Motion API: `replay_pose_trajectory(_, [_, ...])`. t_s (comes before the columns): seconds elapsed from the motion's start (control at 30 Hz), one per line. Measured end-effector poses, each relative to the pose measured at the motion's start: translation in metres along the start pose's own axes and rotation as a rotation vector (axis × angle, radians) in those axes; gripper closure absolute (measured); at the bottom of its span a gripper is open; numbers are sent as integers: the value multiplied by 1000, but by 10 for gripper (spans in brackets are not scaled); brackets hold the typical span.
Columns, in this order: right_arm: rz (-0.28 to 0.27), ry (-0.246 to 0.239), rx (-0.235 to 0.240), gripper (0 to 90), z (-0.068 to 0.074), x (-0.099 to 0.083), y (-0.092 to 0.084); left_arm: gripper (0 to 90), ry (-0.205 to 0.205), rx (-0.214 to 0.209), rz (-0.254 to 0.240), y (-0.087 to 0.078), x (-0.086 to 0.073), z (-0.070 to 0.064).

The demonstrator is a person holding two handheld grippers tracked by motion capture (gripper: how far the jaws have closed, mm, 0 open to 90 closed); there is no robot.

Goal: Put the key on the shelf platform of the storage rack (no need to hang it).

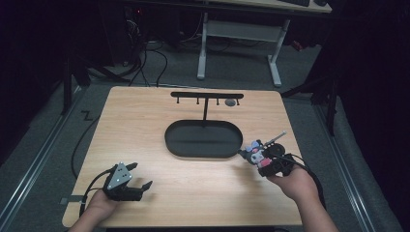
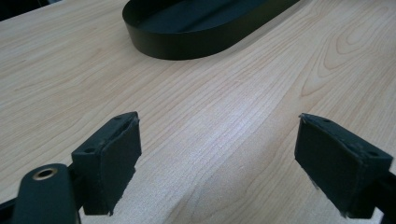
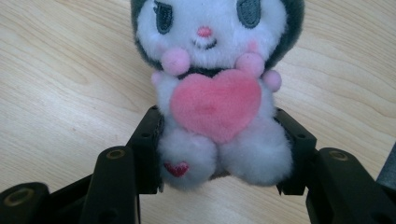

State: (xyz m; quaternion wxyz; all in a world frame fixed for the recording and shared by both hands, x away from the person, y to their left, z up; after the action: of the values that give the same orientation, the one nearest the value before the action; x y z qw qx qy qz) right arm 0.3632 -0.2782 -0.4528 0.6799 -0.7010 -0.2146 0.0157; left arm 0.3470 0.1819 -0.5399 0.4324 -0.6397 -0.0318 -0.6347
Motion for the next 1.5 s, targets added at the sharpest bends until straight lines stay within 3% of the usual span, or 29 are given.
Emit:
replay_pose_trajectory(0.93, [-36,-54,17,475,27,36,-4,155,8,-3,-1,0,0,-1])
replay_pose_trajectory(1.5, [-59,-56,15,476,36,57,2,155,10,-4,-1,0,0,-1])
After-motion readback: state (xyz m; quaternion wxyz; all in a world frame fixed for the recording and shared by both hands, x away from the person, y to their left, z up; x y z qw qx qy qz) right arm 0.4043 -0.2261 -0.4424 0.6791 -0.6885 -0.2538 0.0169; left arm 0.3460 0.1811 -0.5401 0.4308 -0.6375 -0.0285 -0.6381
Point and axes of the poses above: each handheld gripper's, and its own axes: y roughly forward along the jaws, x roughly out of its top, z roughly to its left, the point moved 3 cm from there along y, roughly forward along the jaws, and after that the axes turned 6 degrees about y, right-handed, at the moved point
